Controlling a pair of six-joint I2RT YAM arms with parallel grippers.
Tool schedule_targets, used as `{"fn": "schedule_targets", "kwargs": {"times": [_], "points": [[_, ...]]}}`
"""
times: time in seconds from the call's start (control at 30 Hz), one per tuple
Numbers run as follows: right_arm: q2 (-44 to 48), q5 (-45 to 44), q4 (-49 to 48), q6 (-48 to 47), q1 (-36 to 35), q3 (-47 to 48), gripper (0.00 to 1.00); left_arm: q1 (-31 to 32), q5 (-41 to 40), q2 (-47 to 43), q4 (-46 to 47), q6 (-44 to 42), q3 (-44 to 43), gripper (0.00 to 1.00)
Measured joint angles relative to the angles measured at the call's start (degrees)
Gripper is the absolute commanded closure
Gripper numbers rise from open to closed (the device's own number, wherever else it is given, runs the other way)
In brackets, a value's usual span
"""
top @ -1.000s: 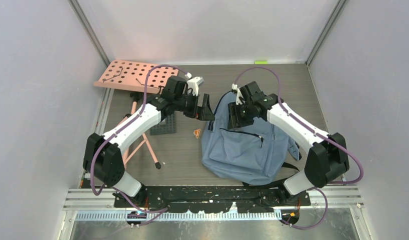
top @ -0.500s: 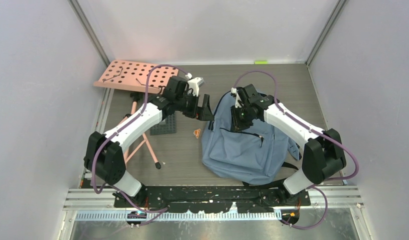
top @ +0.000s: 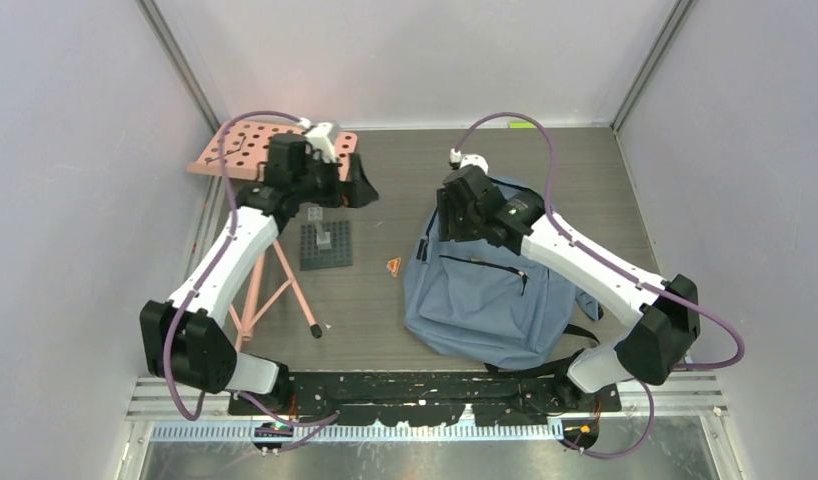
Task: Pack the student bag
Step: Pick up the personal item from the center of the board.
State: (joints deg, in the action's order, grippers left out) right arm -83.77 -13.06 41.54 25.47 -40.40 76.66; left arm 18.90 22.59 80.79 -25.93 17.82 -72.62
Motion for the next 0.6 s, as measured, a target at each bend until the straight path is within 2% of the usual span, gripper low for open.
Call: {"fn": "schedule_targets", "kwargs": {"times": [0.2,0.4,0.6], "points": [[-1.51,-9.03,-4.11,11.28,-8.79,0.22,0.46,-11.65,-0.83,-2.82,0.79,1.11,0.02,0.05],[-16.17,-12.20,-3.63,17.38,-14.75,10.12,0.47,-13.40,-0.96,-3.08,0.35,1.01,-0.02,0.05],[-30.14,-12.59,-1.16,20.06,-17.31,18.97,0.42,-13.40,-0.22,-3.08,0.33,1.03,-0.02,0.05]]}}
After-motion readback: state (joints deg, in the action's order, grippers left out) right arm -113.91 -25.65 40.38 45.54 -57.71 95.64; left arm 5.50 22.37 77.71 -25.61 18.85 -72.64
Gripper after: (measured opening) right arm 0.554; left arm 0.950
